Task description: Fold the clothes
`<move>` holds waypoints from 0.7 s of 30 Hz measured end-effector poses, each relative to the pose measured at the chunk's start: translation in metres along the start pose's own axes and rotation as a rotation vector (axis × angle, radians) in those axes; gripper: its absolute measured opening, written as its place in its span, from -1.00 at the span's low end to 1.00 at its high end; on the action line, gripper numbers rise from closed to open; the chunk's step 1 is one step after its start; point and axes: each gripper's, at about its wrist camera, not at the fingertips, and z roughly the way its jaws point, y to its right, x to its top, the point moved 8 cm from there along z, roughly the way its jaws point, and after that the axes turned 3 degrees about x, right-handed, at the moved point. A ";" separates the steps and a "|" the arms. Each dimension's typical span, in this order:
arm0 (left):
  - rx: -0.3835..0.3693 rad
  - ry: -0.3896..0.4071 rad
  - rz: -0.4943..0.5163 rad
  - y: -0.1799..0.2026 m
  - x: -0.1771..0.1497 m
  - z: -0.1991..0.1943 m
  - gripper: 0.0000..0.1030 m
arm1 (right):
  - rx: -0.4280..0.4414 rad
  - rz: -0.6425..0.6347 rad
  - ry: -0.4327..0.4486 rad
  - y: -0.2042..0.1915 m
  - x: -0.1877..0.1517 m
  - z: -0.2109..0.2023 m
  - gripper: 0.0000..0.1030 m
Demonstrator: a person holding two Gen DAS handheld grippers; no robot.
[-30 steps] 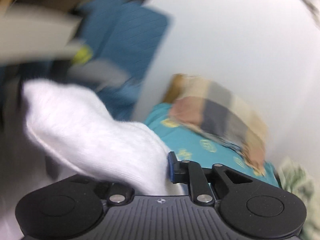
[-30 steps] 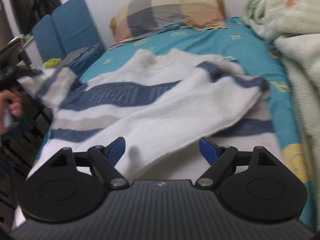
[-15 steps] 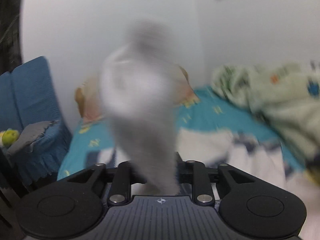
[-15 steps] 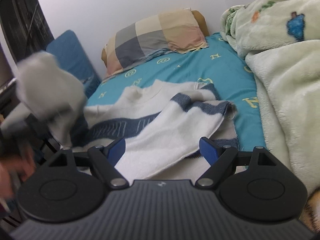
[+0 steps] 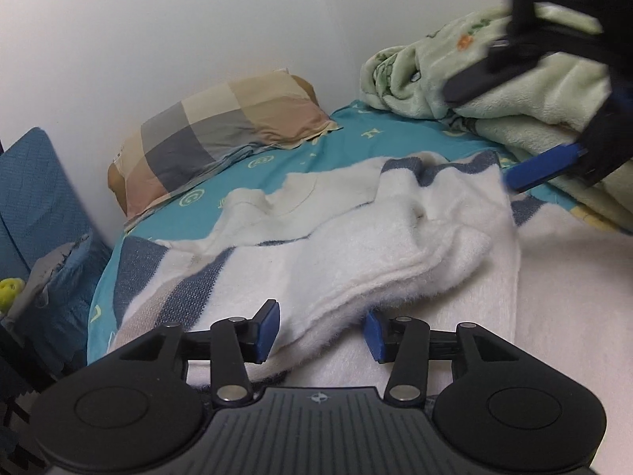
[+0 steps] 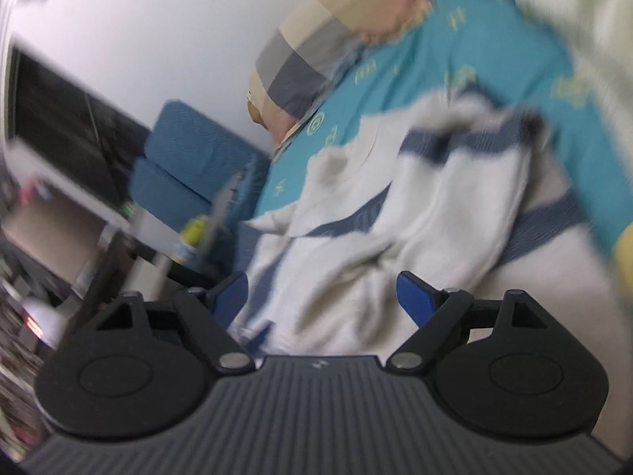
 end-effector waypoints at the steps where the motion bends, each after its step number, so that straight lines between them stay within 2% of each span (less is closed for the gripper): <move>1: -0.014 0.003 -0.002 0.000 -0.002 0.001 -0.07 | 0.013 0.024 -0.008 0.002 0.001 0.008 0.65; 6: -0.080 0.028 -0.020 -0.003 -0.008 0.006 -0.09 | 0.078 0.142 -0.046 0.013 0.006 0.045 0.60; 10: -0.113 0.026 0.017 -0.002 -0.011 0.016 -0.26 | 0.050 0.086 -0.084 0.012 -0.002 0.067 0.61; 11: -0.119 0.026 0.024 -0.002 -0.011 0.016 -0.31 | 0.033 0.038 -0.103 0.008 -0.007 0.071 0.58; 12: -0.125 0.024 0.027 -0.003 -0.011 0.016 -0.34 | 0.017 -0.009 -0.121 0.003 -0.012 0.074 0.39; 14: -0.138 0.013 0.016 -0.007 -0.009 0.015 -0.51 | -0.021 -0.083 -0.125 -0.005 -0.017 0.074 0.25; 15: -0.142 0.014 0.007 -0.010 -0.008 0.012 -0.54 | -0.025 -0.091 -0.108 -0.009 -0.015 0.069 0.01; 17: -0.146 0.025 -0.001 -0.017 -0.002 0.004 -0.65 | -0.034 -0.106 -0.075 -0.016 -0.010 0.058 -0.31; 21: -0.194 0.088 -0.024 -0.022 0.021 -0.028 -0.65 | -0.037 -0.147 0.015 -0.041 0.005 0.015 -0.39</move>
